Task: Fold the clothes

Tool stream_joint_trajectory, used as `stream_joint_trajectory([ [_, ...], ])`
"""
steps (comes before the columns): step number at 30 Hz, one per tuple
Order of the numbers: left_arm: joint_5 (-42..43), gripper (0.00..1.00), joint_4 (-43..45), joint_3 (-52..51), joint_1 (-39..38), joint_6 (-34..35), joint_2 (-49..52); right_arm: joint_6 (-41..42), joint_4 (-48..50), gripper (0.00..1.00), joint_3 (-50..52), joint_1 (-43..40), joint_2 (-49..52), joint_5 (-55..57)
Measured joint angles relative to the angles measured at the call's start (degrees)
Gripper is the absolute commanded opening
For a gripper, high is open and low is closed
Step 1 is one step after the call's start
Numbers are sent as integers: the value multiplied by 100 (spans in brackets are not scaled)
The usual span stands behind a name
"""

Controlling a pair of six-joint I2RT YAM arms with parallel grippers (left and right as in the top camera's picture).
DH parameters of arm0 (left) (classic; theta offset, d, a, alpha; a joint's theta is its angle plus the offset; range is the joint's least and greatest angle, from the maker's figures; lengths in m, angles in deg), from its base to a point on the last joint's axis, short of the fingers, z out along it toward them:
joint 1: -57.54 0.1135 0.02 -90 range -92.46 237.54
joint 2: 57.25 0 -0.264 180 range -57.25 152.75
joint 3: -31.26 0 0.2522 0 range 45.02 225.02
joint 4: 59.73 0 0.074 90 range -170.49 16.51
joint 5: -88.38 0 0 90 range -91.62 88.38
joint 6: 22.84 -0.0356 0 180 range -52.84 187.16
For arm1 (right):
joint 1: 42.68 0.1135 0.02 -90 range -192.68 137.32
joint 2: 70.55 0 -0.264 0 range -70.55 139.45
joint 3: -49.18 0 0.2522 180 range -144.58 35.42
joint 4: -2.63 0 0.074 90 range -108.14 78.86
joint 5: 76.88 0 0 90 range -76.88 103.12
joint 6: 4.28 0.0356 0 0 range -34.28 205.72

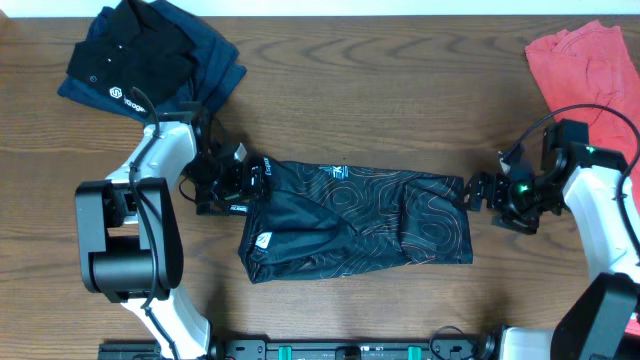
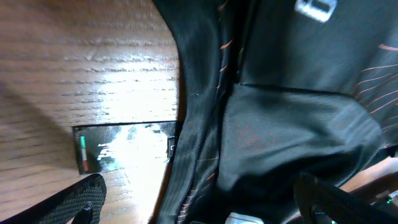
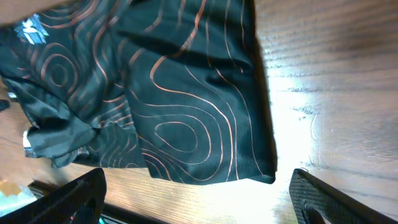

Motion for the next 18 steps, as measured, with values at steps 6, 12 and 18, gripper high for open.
stream_joint_trajectory([
  [6,280,98,223,-243,7,11,-26,-2,-109,95,-304,0,-363,-4],
  [12,551,98,350,-385,7,4,-103,-2,-190,95,-315,0,-507,-20],
  [18,748,98,400,-494,-24,2,-131,-2,-208,95,-315,0,-507,-39],
])
